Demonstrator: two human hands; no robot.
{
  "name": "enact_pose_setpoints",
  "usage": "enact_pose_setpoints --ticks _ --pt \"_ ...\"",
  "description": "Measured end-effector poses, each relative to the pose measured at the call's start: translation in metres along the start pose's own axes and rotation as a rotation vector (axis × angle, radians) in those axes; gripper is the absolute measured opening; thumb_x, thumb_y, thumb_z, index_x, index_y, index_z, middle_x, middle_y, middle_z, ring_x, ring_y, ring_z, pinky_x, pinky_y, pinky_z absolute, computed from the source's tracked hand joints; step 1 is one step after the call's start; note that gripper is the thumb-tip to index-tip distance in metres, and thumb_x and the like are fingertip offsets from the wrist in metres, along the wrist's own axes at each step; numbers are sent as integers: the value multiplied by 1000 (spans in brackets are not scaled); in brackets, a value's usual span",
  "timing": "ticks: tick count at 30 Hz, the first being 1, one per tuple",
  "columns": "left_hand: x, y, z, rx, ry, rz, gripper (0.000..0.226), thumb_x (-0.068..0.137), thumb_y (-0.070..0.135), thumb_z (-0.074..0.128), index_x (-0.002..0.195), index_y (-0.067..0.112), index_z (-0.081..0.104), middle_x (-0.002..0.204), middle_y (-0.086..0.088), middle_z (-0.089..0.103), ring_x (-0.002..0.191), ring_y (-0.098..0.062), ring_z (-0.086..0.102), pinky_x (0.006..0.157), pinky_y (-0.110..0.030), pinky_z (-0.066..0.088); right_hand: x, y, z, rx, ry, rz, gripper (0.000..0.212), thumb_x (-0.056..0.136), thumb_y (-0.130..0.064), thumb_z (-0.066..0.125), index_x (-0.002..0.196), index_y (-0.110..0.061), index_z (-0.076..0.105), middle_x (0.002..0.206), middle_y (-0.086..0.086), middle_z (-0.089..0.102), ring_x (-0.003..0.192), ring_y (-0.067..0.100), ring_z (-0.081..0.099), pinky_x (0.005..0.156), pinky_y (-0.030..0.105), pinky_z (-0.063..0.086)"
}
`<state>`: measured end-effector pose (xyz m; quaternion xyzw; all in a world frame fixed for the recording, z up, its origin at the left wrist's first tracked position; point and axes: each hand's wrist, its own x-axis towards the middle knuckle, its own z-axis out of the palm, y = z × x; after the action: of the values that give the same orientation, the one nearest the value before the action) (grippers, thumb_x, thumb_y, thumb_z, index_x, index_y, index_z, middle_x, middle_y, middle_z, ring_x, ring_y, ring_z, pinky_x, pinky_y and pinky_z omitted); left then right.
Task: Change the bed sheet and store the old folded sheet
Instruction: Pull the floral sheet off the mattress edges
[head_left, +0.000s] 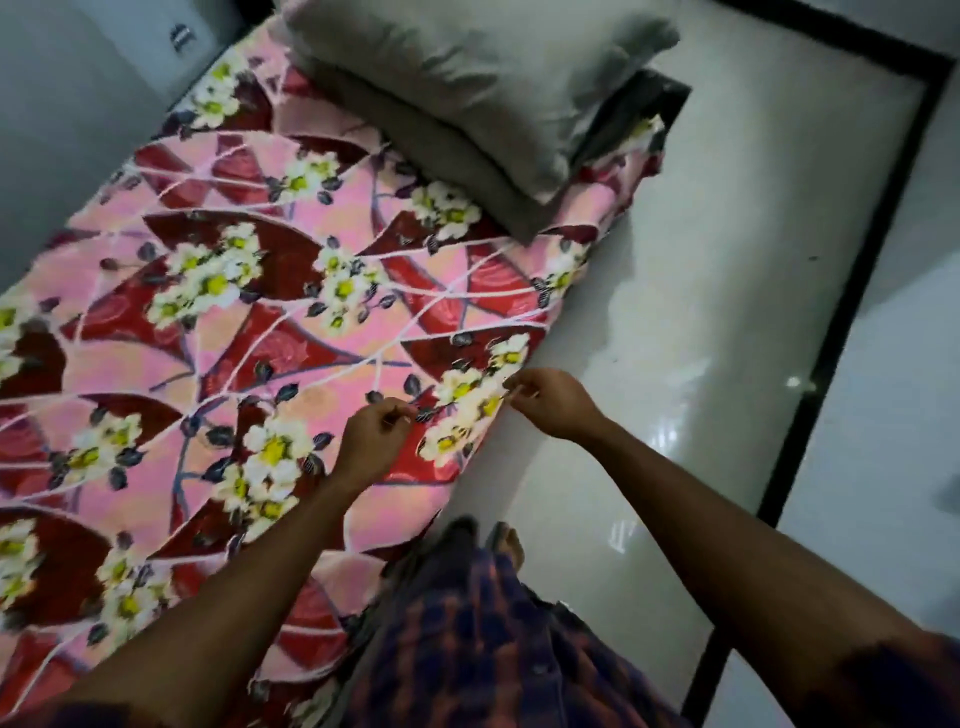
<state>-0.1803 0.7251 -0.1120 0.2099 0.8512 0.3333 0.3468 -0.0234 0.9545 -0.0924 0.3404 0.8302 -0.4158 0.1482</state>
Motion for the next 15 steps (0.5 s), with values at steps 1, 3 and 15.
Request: enact_pose_setpoints --ticks 1,3,15 --pt "18 19 11 -17 -11 17 19 92 4 63 91 21 72 88 2 73 80 -18 68 74 -30 51 5 12 -18 9 21 13 26 91 -32 66 115 -25 72 106 0 74 99 20 68 85 31 52" --pt "52 56 31 -90 -24 48 20 93 5 61 93 21 72 88 2 73 79 -19 68 73 -36 56 17 30 -50 31 49 50 26 91 -30 65 115 -23 73 109 0 74 99 19 67 86 34 53" --pt "288 239 107 -113 70 89 16 89 18 60 92 29 72 91 8 74 87 -15 69 80 -34 56 199 85 -264 89 74 140 24 92 -26 65 114 -20 74 107 2 73 100 19 66 86 32 52"
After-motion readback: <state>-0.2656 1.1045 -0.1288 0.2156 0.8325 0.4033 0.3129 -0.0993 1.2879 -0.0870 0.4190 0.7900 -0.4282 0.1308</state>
